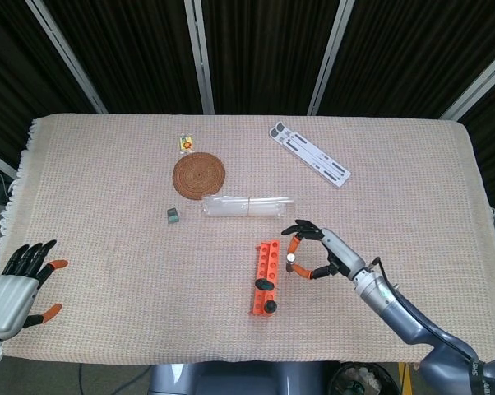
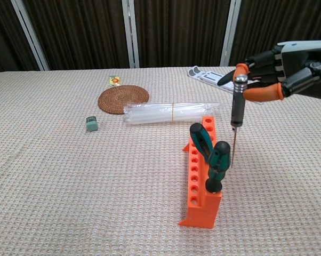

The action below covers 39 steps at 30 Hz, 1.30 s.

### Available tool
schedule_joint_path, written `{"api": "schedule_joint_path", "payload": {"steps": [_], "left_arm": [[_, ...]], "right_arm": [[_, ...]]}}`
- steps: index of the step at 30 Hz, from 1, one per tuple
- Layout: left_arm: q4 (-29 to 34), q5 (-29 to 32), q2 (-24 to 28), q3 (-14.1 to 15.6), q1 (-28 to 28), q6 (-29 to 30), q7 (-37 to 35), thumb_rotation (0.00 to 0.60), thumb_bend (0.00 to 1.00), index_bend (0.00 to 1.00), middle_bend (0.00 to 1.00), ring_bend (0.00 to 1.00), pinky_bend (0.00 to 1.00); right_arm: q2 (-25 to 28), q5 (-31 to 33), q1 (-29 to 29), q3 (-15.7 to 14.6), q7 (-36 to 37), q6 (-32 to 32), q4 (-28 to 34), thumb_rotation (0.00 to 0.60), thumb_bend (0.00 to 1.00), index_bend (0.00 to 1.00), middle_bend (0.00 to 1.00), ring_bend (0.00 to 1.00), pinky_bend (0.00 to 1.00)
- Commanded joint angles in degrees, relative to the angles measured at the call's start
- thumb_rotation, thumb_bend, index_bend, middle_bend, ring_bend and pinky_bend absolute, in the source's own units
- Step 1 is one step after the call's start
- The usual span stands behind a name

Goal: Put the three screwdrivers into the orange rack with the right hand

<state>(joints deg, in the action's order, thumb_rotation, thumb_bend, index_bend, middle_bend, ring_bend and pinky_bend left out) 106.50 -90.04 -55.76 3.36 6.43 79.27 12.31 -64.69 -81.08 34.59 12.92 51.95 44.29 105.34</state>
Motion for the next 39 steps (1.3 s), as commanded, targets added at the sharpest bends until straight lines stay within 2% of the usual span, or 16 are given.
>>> {"api": "schedule_joint_path", "payload": {"steps": [1,4,12,24,39], "left_arm": [[-0.1,0.3,-0.1,0.0,0.1,-0.3,0.0,0.6,0.19,0.25,0.0,0.0,0.0],[-0.2,0.3,-0.1,0.0,0.2,-0.6,-0.1,0.6,0.19,0.25,0.0,0.0,0.0],[-0.2,0.6,0.0,-0.2,0.3,-0.7,-0.1,0.6,0.18,0.25,0.0,0.0,0.0],[-0.5,-1.9,-1.3,-1.9,-0.3,4.1,-0.1,0.6,0.19,0.19,0.0,0.0,0.0],[0.1,-1.5,-1.4,-1.9,0.0,3.1,0.8,0.6,0.18,0.18,0.0,0.0,0.0]], "right_arm": [[1.4,-5.2,2.4,2.1,10.4,-1.8,-2.2,0.6,0.44,0.6,0.22,0.0,0.0],[1.3,-6.4,3.7,2.3,13.5,-1.4,-3.5,0.6,0.44,0.6,0.22,0.0,0.0],[1.3,-6.1,5.6,2.9,15.9,-1.0,-4.5,0.6,0.44,0.6,0.22,0.0,0.0],[1.1,-4.9,7.2,2.0,15.9,-1.2,-4.6,0.6,0.44,0.6,0.22,0.0,0.0],[0.9,-4.0,8.8,0.8,15.5,-1.4,-4.1,0.6,0.44,0.6,0.22,0.0,0.0]]}}
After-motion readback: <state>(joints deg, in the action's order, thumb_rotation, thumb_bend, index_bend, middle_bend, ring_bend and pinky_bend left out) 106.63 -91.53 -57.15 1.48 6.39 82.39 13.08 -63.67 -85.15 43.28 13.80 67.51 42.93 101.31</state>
